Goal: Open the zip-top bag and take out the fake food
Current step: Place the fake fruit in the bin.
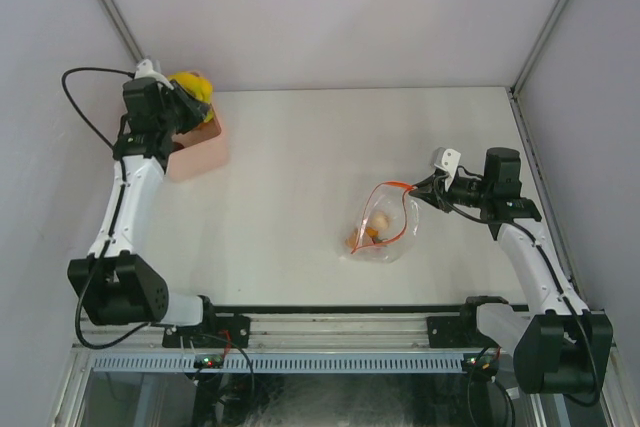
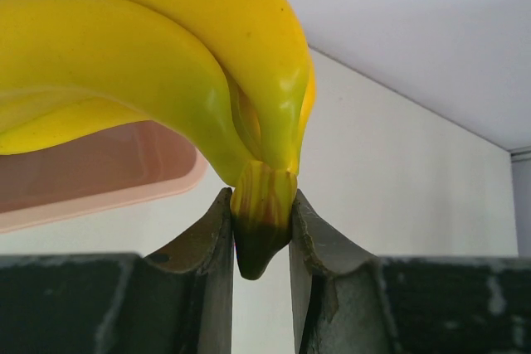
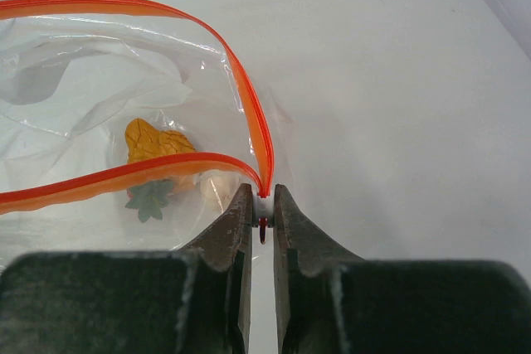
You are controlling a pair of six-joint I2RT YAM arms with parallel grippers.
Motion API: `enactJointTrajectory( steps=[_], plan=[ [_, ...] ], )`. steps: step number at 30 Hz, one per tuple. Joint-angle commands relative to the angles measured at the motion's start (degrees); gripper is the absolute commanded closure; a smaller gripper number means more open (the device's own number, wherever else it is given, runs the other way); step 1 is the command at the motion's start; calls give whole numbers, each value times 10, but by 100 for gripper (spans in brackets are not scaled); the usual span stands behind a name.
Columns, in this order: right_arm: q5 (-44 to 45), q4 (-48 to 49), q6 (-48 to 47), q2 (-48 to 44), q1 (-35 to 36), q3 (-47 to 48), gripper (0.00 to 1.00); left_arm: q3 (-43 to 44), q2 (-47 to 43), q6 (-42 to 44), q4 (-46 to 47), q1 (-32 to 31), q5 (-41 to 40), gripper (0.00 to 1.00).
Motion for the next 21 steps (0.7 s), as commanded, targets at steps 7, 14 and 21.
enactJointTrajectory(
  steps=[7,14,21],
  plan=[
    [-11,15,-1,4,-1,-2,100,97,84,29,-41,9,-25,100],
    [-11,14,-4,7,1,-1,100,129,130,26,-53,19,-11,100],
    [-11,12,-6,8,2,-2,100,152,168,12,-58,29,8,100]
  ],
)
